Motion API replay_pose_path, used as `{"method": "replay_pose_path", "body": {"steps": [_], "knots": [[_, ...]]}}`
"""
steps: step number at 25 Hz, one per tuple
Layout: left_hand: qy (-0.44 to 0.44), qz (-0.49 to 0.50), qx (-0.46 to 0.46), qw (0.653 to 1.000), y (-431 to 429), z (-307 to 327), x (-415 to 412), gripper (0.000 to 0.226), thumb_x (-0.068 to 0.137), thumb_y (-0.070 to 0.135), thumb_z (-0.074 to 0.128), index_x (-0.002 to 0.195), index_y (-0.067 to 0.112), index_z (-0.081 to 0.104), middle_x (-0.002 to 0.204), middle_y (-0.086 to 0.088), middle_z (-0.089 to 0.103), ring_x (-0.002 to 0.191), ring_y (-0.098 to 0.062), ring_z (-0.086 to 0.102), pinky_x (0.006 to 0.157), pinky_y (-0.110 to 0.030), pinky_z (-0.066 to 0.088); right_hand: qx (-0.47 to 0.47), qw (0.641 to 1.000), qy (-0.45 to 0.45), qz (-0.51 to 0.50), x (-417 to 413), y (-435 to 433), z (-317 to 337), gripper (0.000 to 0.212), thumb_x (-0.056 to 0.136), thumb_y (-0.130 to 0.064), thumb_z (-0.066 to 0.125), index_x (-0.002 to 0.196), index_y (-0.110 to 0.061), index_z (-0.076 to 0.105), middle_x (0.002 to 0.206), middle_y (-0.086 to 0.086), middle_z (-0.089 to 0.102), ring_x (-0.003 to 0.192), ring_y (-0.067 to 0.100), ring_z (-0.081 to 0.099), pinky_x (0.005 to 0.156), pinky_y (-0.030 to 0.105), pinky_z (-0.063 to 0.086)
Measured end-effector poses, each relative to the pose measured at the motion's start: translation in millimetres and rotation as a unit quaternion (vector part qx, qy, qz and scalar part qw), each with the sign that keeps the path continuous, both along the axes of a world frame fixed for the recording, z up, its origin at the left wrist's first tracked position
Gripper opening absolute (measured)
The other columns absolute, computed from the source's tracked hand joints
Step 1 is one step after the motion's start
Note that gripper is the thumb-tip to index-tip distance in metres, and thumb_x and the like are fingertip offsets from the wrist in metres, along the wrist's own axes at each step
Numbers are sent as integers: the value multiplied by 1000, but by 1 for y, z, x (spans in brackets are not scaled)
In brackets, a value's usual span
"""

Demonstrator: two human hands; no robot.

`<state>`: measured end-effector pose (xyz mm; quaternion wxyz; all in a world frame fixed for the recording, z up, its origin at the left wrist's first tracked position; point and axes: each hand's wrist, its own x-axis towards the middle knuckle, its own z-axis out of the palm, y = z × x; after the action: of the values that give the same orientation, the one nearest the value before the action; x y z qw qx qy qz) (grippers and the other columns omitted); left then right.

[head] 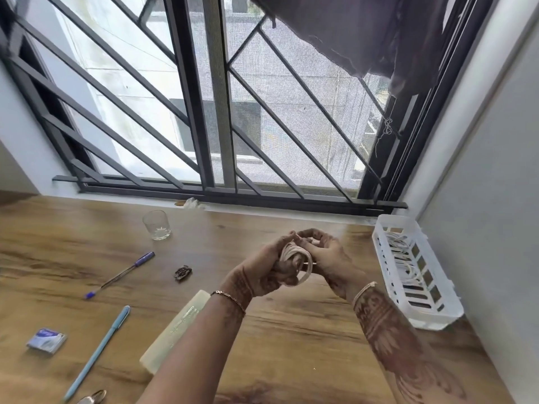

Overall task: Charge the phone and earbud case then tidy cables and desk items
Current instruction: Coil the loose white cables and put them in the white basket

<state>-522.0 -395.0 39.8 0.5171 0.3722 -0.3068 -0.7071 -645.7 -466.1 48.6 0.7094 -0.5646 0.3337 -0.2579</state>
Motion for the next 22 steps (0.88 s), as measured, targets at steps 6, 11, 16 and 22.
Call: {"method": "replay_pose_path", "body": {"steps": [6, 11, 16, 22], "knots": [[-65, 96, 14, 993, -7, -1, -8, 61, 99, 42, 29, 62, 3, 59, 35, 0, 30, 25, -5, 20, 30, -13, 26, 85, 994, -42, -51, 2, 2, 0, 4, 84, -10, 69, 81, -7, 67, 66, 7, 68, 46, 13, 59, 47, 23, 52], [-69, 246, 57, 965, -17, -10, -16, 39, 91, 42, 51, 93, 5, 62, 57, -10, 55, 31, -8, 44, 38, -18, 38, 113, 986, -85, -91, 5, 1, -4, 8, 81, -10, 71, 86, -5, 69, 78, 12, 71, 56, 16, 66, 53, 25, 56], [-89, 396, 83, 910, -20, -11, -21, 15, 85, 25, 64, 76, 13, 64, 61, -1, 59, 45, -8, 53, 45, -19, 43, 78, 990, -94, -76, 2, 8, -2, 15, 86, -18, 66, 77, -10, 76, 81, 6, 74, 68, 15, 67, 66, 28, 58], [-116, 462, 38, 878, -14, -9, -16, 28, 84, 19, 67, 62, 17, 49, 60, 0, 51, 44, -6, 47, 40, -19, 41, 47, 989, -140, 30, -6, 16, -2, 38, 75, -11, 72, 112, -4, 67, 98, 8, 73, 88, 16, 65, 87, 26, 54]]}}
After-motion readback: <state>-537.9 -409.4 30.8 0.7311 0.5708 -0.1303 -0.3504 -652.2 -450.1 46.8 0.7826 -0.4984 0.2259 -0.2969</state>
